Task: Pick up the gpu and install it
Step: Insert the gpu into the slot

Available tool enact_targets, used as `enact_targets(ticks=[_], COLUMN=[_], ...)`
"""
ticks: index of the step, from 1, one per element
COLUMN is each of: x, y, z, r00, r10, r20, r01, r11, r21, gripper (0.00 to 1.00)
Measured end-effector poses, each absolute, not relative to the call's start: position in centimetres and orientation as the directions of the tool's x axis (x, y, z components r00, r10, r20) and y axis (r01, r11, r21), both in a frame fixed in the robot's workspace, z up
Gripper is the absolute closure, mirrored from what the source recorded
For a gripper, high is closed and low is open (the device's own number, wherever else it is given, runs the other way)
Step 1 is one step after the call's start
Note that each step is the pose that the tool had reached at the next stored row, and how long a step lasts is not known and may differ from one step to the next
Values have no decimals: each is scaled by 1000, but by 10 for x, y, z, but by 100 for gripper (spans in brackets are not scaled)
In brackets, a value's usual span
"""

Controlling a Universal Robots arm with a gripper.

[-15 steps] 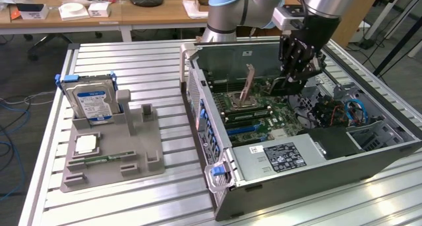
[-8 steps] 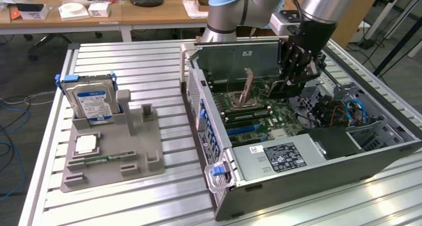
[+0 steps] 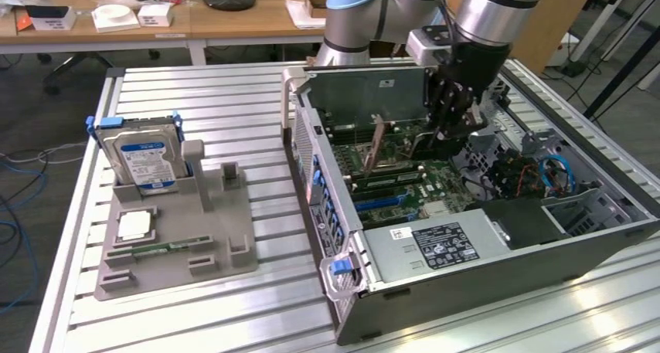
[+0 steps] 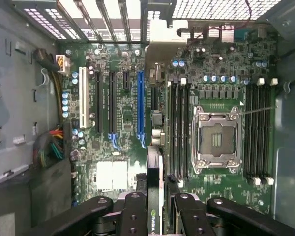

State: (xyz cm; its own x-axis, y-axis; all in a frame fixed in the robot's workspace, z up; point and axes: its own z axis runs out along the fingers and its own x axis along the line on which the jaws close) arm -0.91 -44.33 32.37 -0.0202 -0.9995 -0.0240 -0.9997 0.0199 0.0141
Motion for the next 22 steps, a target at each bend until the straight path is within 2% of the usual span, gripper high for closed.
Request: enact_targets(ticks=[22], x=[-38], y=[-454], z=[303], r00=[-20], r10=[-1000], r20=[-24], r01=[-1000], r11=[20], r21=[14], gripper=[74])
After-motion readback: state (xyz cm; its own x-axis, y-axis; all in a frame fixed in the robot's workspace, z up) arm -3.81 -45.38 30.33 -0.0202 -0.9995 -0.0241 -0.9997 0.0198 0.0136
